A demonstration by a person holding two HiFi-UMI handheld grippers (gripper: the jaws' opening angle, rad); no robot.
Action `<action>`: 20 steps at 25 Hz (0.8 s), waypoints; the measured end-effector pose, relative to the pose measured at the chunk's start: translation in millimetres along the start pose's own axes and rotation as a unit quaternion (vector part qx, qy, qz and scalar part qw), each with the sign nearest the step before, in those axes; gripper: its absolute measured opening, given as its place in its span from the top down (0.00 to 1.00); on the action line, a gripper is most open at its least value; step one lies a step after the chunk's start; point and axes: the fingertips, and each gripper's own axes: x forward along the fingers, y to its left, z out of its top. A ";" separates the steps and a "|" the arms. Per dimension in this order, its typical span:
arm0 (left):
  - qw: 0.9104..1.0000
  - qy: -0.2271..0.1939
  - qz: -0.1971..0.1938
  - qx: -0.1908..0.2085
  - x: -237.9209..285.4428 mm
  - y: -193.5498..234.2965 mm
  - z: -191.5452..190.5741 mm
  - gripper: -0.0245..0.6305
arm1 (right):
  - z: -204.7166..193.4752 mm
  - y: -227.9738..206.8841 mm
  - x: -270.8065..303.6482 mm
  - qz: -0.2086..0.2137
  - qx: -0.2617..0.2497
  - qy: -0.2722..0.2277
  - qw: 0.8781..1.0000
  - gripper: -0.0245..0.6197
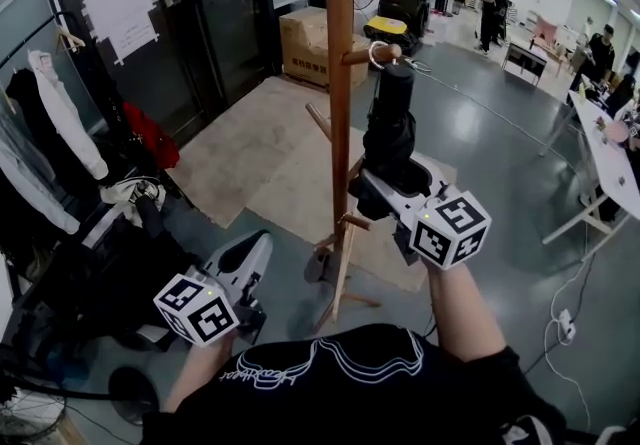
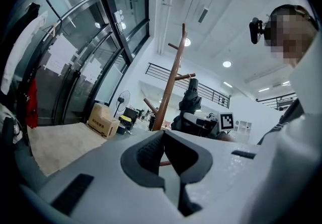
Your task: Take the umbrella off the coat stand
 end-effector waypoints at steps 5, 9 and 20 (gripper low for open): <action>1.000 0.000 -0.009 0.006 0.5 -7.3 1.6 0.96 | 15.5 2.4 -15.2 -0.006 -0.005 -0.016 1.000 0.57; 1.000 0.005 -0.013 0.008 3.8 -11.2 -0.6 0.96 | 25.6 8.0 -31.1 -0.006 -0.002 -0.028 1.000 0.57; 0.999 0.014 -0.046 0.007 12.7 -31.4 -9.0 0.95 | 6.8 41.8 -74.1 0.006 0.021 -0.020 1.000 0.57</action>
